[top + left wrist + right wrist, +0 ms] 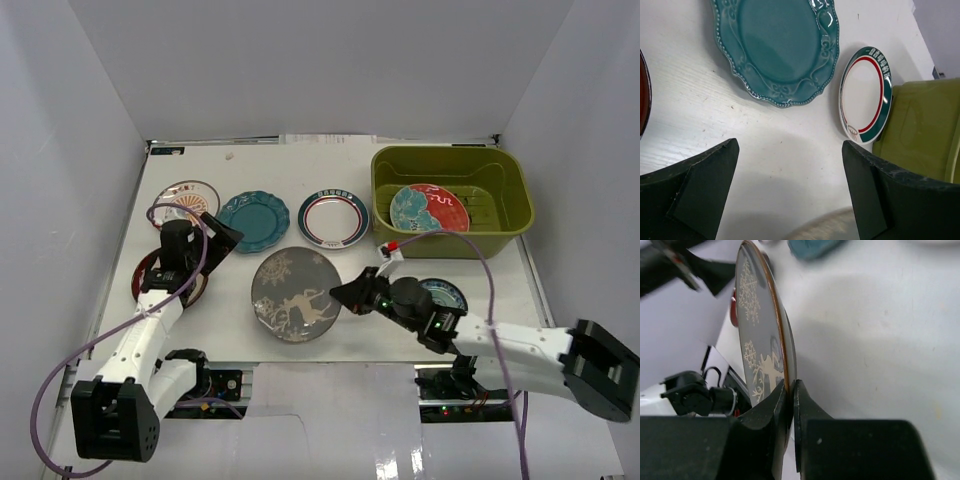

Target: Place the plates into the plastic bin on the countertop

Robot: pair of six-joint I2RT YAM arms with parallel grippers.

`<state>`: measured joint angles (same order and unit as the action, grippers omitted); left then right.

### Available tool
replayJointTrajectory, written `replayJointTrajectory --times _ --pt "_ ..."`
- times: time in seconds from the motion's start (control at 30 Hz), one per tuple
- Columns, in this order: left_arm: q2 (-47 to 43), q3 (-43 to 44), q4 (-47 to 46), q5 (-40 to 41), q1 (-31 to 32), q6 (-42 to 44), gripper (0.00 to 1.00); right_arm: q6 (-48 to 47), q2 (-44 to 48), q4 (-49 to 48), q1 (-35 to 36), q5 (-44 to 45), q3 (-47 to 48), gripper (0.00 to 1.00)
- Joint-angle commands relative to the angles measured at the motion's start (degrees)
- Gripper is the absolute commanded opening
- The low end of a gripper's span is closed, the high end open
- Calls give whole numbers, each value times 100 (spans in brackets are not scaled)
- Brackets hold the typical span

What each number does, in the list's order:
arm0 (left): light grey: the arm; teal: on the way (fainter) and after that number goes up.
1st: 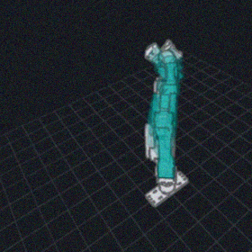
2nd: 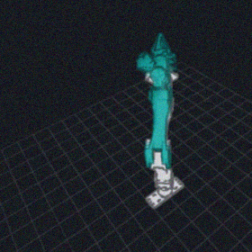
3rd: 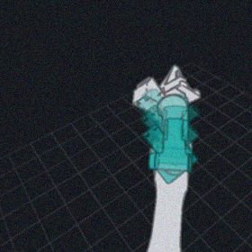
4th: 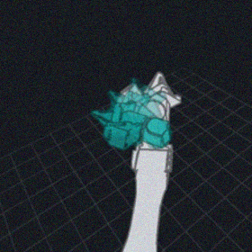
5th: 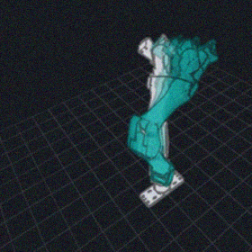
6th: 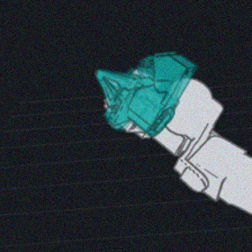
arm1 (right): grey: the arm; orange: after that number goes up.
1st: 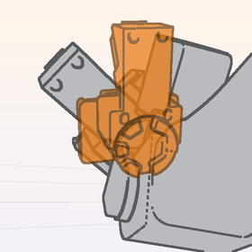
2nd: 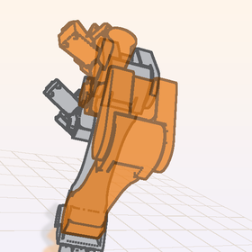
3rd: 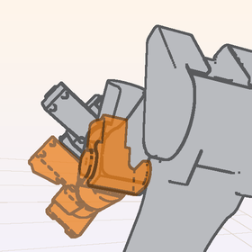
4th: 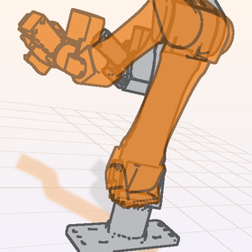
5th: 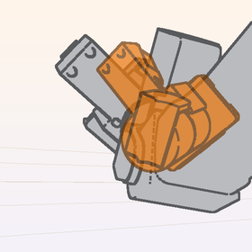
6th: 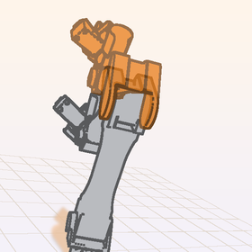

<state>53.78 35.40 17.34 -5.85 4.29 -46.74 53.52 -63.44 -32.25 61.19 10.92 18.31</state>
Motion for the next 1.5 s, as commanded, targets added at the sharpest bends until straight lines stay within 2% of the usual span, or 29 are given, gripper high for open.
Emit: replayJointTrajectory --times 0.0,0.07,0.13,0.2,0.43,0.57,0.63,0.73,0.9,1.1,1.47 --pt "158 -261 -730 -233 -87 -484 93 -1040 1419 287 -107 823 594 8" --pt "456 -349 -846 -171 -113 -652 92 -1404 2010 1067 -562 746 1232 8" --pt "650 -393 -1013 -162 -131 -739 92 -1739 2247 1465 -1413 246 1692 8" --pt "879 -455 -1214 -197 -139 -793 90 -1914 2292 1967 -2290 -193 2386 8" --pt "1529 -561 -1681 110 -139 -1091 89 -2355 1837 2617 -4251 -536 3792 8" --pt "1934 -525 -1954 224 -139 -1144 89 -2057 1423 2662 -5562 -1485 4040 8" --pt "2162 -508 -2077 233 -139 -1241 89 -1758 1212 2662 -6432 -1978 4015 8" --pt "2469 -534 -2261 180 -139 -1425 88 -1441 992 2645 -7109 -2382 3883 8" --pt "2813 -402 -2393 259 -139 -1539 86 -1037 597 2294 -7647 -2744 3356 8" --pt "3269 -157 -2455 400 -113 -1575 84 -869 -255 1951 -7745 -3173 3100 8" --pt "3631 -59 -2481 1015 98 -1619 71 -1309 -1126 2065 -7675 -2876 2951 8"
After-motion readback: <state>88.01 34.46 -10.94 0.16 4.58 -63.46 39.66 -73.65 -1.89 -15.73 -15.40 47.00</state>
